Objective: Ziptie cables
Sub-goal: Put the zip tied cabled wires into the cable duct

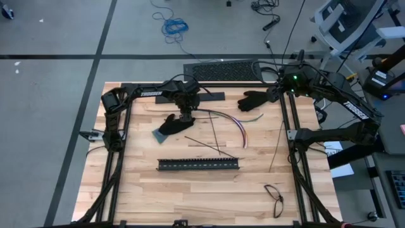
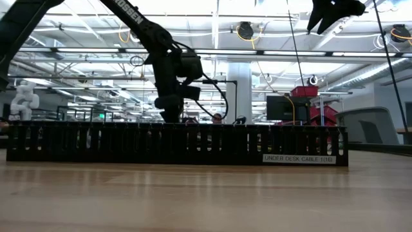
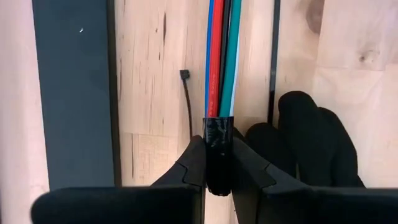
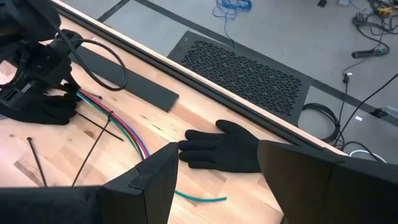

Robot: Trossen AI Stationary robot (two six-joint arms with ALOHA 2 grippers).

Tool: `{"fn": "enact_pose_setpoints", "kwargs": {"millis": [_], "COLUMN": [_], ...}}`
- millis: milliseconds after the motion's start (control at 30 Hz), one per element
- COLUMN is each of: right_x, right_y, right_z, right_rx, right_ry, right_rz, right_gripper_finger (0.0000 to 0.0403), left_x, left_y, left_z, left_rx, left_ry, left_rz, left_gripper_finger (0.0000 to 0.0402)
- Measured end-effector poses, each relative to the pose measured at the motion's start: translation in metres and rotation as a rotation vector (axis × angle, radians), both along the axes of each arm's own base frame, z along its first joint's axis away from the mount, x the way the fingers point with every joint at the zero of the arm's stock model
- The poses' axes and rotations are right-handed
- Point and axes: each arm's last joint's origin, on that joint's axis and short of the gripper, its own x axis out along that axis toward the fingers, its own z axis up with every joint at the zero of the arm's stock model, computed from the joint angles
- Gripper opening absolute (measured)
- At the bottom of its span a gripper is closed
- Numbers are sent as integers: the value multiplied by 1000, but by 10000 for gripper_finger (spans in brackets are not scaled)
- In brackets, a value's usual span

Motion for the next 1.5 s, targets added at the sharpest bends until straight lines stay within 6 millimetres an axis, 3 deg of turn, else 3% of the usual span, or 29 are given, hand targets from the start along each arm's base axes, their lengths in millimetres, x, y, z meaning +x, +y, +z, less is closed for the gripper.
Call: {"fn": "enact_pose_setpoints", "kwargs": {"millis": [133, 233, 433, 567, 633, 800, 1033, 1267, 1500], "right_x": [-1, -1, 13, 34, 45, 65, 95, 125, 151], "right_y": [1, 3, 5, 8, 8, 2, -12, -22, -35], "right_z": [-2, -18, -96, -156, -174, -183, -211, -240, -256], "right_rx": [34, 129, 343, 402, 386, 313, 249, 325, 341], "right_ry": [13, 78, 235, 140, 46, -43, 133, 257, 301], "right_rz": [-2, -3, -13, 21, 26, 61, 212, 312, 318], "right_gripper_finger": [217, 217, 217, 223, 231, 248, 279, 321, 338], "left_x": [1, 1, 0, 0, 0, -1, -4, -4, -4], "left_y": [-2, -2, -2, -2, -4, -6, -7, -7, -7], "left_z": [0, 0, 0, 0, -1, 6, 15, 15, 15], "left_rx": [28, 29, 31, 31, 29, 47, 101, 106, 104], "left_ry": [14, 16, 24, 34, 39, 30, 40, 46, 50], "left_rz": [-5, -6, -3, -3, -6, -35, -57, -57, -57], "left_gripper_finger": [44, 44, 44, 44, 44, 44, 44, 44, 44]}}
